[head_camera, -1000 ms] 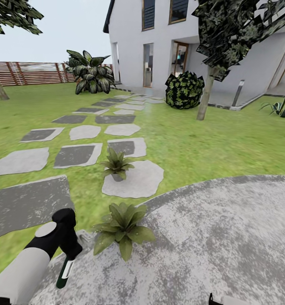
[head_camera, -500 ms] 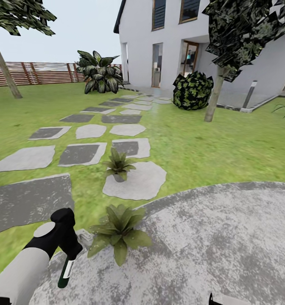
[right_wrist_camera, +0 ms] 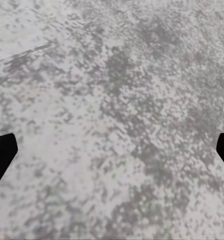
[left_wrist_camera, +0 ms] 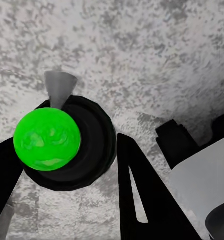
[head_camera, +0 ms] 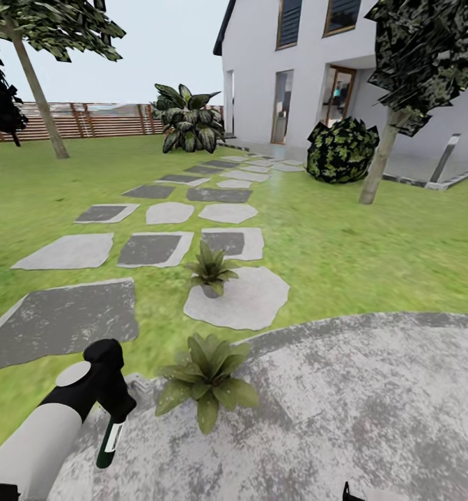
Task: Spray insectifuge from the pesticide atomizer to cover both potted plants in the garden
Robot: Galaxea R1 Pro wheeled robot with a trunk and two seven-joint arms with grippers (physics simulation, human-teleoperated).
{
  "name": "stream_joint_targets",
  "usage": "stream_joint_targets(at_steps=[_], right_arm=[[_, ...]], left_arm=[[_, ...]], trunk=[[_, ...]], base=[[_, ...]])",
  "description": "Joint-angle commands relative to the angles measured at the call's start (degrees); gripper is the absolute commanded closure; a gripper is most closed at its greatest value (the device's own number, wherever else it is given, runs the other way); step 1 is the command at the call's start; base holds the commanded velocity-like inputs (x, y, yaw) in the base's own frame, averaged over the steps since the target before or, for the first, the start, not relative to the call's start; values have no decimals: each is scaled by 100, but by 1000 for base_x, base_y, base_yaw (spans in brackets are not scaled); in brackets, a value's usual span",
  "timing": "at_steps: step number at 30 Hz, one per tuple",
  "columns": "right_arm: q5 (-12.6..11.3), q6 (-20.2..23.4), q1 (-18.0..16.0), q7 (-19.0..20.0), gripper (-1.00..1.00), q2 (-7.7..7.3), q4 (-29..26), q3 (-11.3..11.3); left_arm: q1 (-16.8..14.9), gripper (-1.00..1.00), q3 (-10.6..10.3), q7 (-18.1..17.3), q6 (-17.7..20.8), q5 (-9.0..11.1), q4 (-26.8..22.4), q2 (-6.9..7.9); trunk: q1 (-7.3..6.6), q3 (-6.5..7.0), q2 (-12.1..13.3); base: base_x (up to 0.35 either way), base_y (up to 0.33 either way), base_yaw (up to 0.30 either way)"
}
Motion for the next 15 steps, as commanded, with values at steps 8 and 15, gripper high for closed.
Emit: stream_joint_targets(at_steps=[8,15], right_arm=[[61,-13,-8,-31,-100,-5,2,-39],[61,-13,-8,-33,-100,-5,5,-39]], left_arm=[[-42,100,-61,-293,23,-68,-14,-27],[-58,100,-72,-303,28,-93,-14,-18]], trunk=[[2,-5,-2],[2,-5,-2]], base=[[286,-93,33],[16,-269,257]])
